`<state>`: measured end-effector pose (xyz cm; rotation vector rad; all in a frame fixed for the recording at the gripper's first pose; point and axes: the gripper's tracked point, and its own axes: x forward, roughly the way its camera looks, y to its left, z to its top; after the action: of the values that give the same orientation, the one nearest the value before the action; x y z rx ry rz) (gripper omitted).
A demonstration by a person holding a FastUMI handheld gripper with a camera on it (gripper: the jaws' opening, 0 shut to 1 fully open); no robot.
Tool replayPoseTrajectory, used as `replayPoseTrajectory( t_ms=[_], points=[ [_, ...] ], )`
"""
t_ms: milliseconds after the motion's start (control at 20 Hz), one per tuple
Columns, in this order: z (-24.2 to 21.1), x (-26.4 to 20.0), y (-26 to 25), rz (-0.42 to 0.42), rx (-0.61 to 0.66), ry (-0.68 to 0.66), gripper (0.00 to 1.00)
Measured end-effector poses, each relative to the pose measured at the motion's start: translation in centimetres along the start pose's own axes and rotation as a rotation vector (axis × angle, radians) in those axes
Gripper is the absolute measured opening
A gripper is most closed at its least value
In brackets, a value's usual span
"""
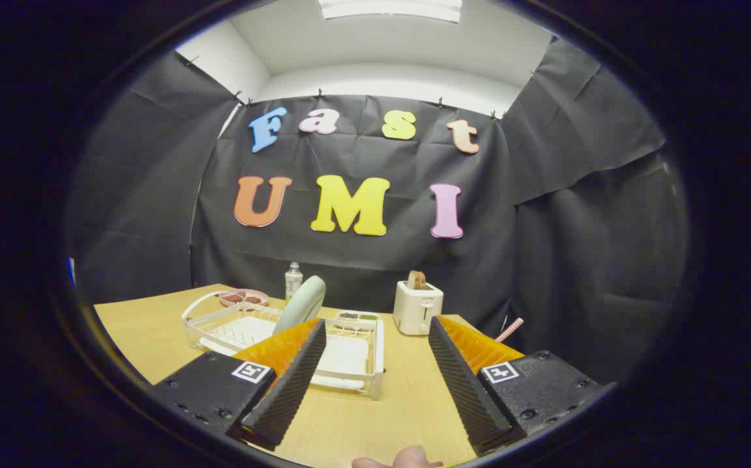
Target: Take the plate from the dish rack, then take the spoon from the basket and place it into the plate.
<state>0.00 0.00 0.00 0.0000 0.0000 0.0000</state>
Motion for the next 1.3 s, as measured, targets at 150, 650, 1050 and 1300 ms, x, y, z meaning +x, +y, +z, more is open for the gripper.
replayPoseTrajectory(
  t_ms=[150,650,1050,1300],
  points=[
    [-0.1,0.0,0.2,-0.016,0.008,0.007,1.00],
    [-0.6,0.4,-1.8,-0.057,0.077,0.046,1.00],
    [1.5,-0.1,-1.7,-0.076,0.045,0.011,1.00],
    [3.4,0.4,-2.2,-0.091,0.035,0.018,1.00]
  ],
)
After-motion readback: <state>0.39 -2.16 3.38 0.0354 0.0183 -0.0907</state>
